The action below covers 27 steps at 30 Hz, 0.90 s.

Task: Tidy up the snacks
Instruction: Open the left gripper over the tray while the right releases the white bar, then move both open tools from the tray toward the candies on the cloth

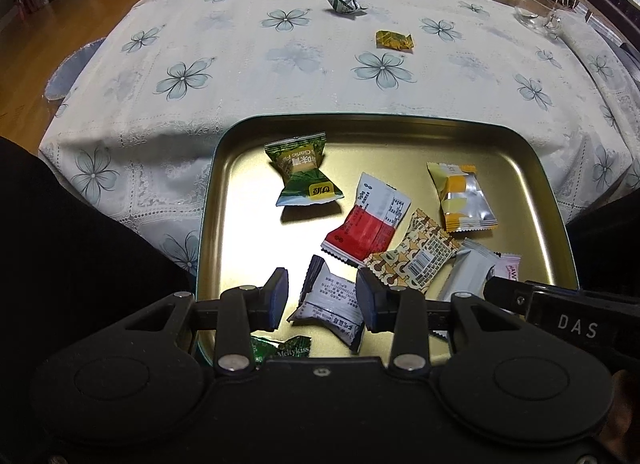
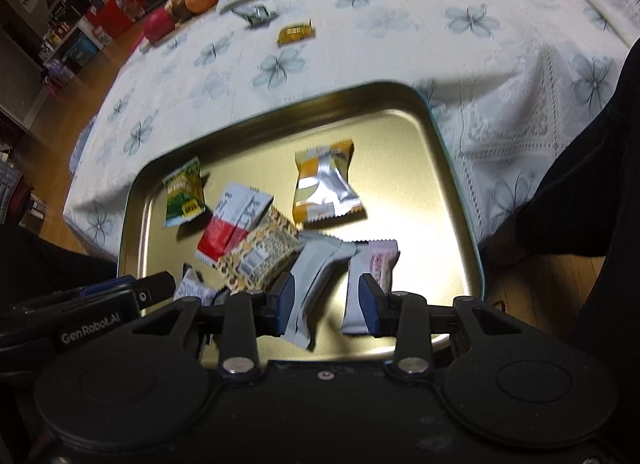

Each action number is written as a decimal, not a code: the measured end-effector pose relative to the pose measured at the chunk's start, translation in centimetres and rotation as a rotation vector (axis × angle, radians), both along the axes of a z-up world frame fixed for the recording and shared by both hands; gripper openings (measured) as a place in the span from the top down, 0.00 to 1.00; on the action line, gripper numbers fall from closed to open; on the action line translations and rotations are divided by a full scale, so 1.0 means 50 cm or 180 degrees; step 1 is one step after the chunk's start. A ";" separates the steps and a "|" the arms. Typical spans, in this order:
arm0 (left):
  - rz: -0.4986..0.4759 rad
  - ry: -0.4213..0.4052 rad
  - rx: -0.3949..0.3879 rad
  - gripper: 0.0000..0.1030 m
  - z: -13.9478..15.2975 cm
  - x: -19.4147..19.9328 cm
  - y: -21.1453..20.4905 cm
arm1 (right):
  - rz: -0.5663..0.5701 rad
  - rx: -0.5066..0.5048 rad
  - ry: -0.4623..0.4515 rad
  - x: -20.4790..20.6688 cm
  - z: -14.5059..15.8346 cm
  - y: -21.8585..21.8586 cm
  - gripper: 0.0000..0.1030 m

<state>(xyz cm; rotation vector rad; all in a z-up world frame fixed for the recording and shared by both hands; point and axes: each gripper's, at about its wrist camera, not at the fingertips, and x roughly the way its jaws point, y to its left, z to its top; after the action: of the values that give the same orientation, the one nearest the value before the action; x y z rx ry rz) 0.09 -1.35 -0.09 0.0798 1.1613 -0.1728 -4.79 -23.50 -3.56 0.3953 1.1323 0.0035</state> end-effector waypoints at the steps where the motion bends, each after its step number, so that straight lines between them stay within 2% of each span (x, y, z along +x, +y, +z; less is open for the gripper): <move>1: -0.0009 0.0040 0.0032 0.55 0.001 0.003 -0.001 | 0.0018 0.0025 0.0079 0.004 -0.002 0.001 0.63; 7: -0.0090 0.0318 0.0188 0.55 0.009 0.033 -0.010 | 0.0183 0.0115 0.0391 0.038 0.014 0.007 0.63; 13: -0.0120 0.0502 -0.0004 0.54 0.035 0.087 -0.005 | 0.0351 0.0073 0.0464 0.102 0.052 0.009 0.60; 17: -0.0085 0.0501 -0.0062 0.54 0.053 0.131 -0.002 | 0.0367 0.0085 0.0461 0.161 0.074 -0.001 0.60; 27: -0.0006 0.0332 0.0010 0.55 0.079 0.271 -0.017 | 0.0218 -0.0054 0.0310 0.345 0.107 -0.032 0.60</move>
<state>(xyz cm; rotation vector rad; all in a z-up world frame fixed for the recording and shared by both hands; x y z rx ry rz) 13.66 -2.23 3.89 0.0755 1.2655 -0.1784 12.45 -25.11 1.79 0.3442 1.2409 0.0351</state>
